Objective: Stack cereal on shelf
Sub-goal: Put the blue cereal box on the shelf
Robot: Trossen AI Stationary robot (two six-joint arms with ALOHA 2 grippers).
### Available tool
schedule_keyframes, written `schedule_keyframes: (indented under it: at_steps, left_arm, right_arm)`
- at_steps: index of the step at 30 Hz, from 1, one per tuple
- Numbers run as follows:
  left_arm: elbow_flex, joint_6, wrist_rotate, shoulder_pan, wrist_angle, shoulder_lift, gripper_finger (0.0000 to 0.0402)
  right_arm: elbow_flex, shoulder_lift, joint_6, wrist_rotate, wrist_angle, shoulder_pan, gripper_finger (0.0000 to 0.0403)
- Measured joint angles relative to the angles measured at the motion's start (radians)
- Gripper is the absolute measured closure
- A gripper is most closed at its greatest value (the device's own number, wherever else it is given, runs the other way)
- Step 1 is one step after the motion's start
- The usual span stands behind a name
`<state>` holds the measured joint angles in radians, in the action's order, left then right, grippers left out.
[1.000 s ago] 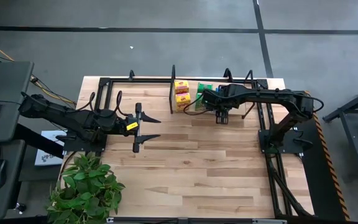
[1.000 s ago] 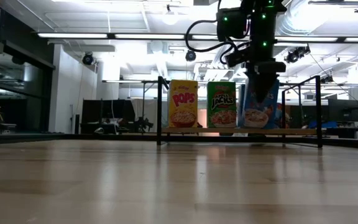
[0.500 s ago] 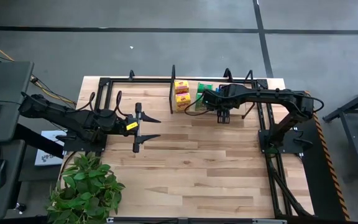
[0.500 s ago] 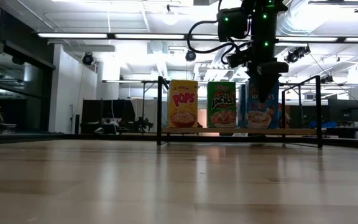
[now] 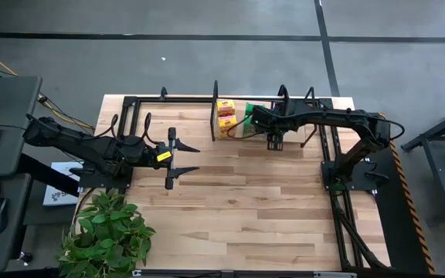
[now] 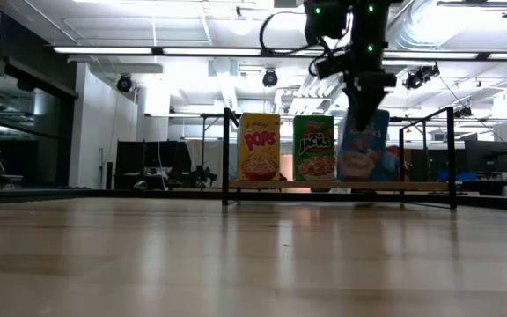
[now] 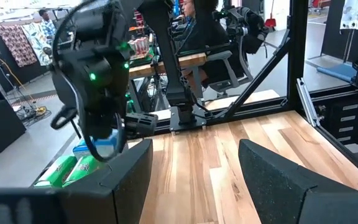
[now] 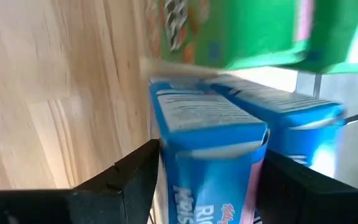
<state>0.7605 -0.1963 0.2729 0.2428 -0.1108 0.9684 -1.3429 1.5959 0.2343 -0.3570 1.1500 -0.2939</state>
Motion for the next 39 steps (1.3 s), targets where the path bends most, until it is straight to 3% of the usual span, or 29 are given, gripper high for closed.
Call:
schedule_keyframes:
  at_steps: [7,13,39]
  left_arm:
    - [0.000,0.000,0.000,0.000,0.001,0.000,0.0172]
    - [0.000,0.001,0.000,0.000,0.001,0.000,0.0172]
    - [0.000,-0.008,0.000,0.000,0.001,0.000,0.0172]
  right_arm:
    - [-0.078,0.000,-0.025,0.000,0.037,0.000,0.0185]
    - [-0.076,0.001,-0.054,0.008,0.121,0.000,0.0185]
    - [-0.092,0.001,-0.019,-0.075,0.150,0.000,0.0185]
